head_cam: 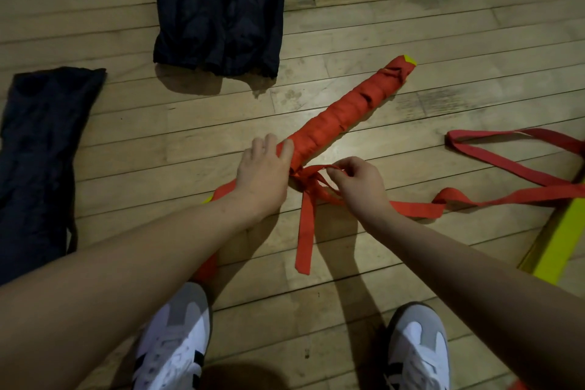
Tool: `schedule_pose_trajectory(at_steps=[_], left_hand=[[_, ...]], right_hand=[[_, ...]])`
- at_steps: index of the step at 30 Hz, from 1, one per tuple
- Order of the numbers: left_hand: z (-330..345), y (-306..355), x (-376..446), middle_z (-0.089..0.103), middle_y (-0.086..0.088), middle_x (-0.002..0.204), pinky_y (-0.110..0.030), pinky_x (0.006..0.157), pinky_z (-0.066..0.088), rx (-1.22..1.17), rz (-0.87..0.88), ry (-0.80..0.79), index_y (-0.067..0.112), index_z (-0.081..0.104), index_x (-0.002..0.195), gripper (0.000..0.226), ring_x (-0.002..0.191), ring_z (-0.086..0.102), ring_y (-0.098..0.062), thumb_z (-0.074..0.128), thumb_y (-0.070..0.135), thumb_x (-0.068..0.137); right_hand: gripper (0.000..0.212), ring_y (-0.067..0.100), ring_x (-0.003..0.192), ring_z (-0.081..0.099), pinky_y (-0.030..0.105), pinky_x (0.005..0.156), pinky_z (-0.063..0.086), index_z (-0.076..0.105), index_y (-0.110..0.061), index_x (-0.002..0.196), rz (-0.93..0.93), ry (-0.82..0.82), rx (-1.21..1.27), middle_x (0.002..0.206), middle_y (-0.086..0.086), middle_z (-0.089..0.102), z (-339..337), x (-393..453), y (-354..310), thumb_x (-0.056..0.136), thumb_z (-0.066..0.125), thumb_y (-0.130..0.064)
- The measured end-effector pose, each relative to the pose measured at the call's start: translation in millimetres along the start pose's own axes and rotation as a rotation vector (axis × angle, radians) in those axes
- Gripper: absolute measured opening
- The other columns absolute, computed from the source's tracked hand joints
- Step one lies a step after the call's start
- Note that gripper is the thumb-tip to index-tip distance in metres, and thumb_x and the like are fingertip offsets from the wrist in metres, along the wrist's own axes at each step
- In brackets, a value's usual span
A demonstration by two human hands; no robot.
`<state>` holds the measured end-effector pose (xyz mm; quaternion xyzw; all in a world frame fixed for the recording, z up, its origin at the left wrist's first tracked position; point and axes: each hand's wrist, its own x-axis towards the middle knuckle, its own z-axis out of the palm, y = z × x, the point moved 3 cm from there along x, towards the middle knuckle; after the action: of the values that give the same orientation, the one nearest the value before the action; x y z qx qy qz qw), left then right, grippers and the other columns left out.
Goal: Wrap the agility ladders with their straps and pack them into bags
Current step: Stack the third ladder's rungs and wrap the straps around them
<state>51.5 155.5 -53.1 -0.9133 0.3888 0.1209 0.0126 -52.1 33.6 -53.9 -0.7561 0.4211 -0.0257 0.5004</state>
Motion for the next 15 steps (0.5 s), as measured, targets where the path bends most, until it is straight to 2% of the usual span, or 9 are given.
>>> schedule_pose_trajectory(at_steps=[1,3,5,8,10,12,14,15], left_hand=[[-2,4,-1,0.037,-0.010,0.133,-0.037,0.099,0.034,-0.024,0.103,0.049,0.016,0.034,0.137,0.052,0.121,0.036,-0.029,0.057,0.025,0.091],[-2,13,-4,0.042,-0.004,0.130,-0.036,0.102,0.029,-0.094,0.265,0.050,0.016,0.045,0.131,0.044,0.122,0.036,-0.025,0.057,0.033,0.092],[0,18,-3,0.047,-0.001,0.129,-0.034,0.103,0.030,-0.181,0.277,0.002,0.017,0.048,0.129,0.042,0.122,0.037,-0.022,0.057,0.035,0.092],[3,17,2,0.050,0.000,0.129,-0.035,0.102,0.034,-0.208,0.268,-0.028,0.017,0.049,0.128,0.040,0.123,0.037,-0.021,0.059,0.031,0.092],[2,14,5,0.050,0.001,0.129,-0.033,0.100,0.035,-0.183,0.293,-0.038,0.017,0.050,0.127,0.040,0.121,0.037,-0.021,0.060,0.030,0.091],[1,12,8,0.051,0.002,0.127,-0.031,0.097,0.035,-0.185,0.290,-0.034,0.018,0.051,0.126,0.039,0.120,0.037,-0.020,0.060,0.031,0.091],[1,12,9,0.052,0.004,0.125,-0.031,0.094,0.036,-0.203,0.269,-0.038,0.019,0.053,0.124,0.038,0.119,0.037,-0.019,0.060,0.034,0.090],[1,12,9,0.052,0.005,0.124,-0.031,0.094,0.037,-0.214,0.261,-0.049,0.020,0.054,0.124,0.039,0.118,0.037,-0.019,0.061,0.037,0.089]], right_hand=[[0.013,0.014,0.074,0.056,0.034,0.069,0.047,0.065,-0.008,0.095,0.013,-0.007,0.020,0.075,-0.001,0.058,0,0,0,0.092,0.060,-0.020],[0.009,0.014,0.071,0.057,0.035,0.068,0.049,0.065,-0.007,0.092,0.013,-0.017,0.089,0.074,0.001,0.060,0,-4,-1,0.091,0.061,-0.016],[0.004,0.016,0.073,0.059,0.037,0.072,0.052,0.064,-0.010,0.089,-0.016,-0.018,0.189,0.076,0.002,0.061,-2,-7,-4,0.089,0.062,-0.007],[0.013,0.018,0.077,0.059,0.036,0.074,0.055,0.062,-0.012,0.092,-0.076,0.026,0.275,0.081,0.003,0.060,-9,-7,-11,0.088,0.059,0.000],[0.013,0.015,0.071,0.055,0.033,0.067,0.052,0.061,-0.013,0.095,-0.119,0.062,0.227,0.078,0.001,0.057,-12,-6,-15,0.089,0.057,-0.002],[0.012,0.006,0.063,0.051,0.021,0.058,0.046,0.060,-0.014,0.098,-0.164,0.079,0.167,0.073,-0.004,0.054,-9,-6,-19,0.091,0.056,-0.005],[0.011,0.000,0.063,0.049,0.016,0.059,0.042,0.060,-0.015,0.100,-0.272,0.077,0.033,0.074,-0.010,0.053,-8,-8,-22,0.093,0.056,-0.008],[0.012,0.002,0.067,0.051,0.020,0.063,0.043,0.060,-0.014,0.102,-0.370,0.048,-0.103,0.078,-0.009,0.054,-8,-9,-24,0.093,0.055,-0.009]])
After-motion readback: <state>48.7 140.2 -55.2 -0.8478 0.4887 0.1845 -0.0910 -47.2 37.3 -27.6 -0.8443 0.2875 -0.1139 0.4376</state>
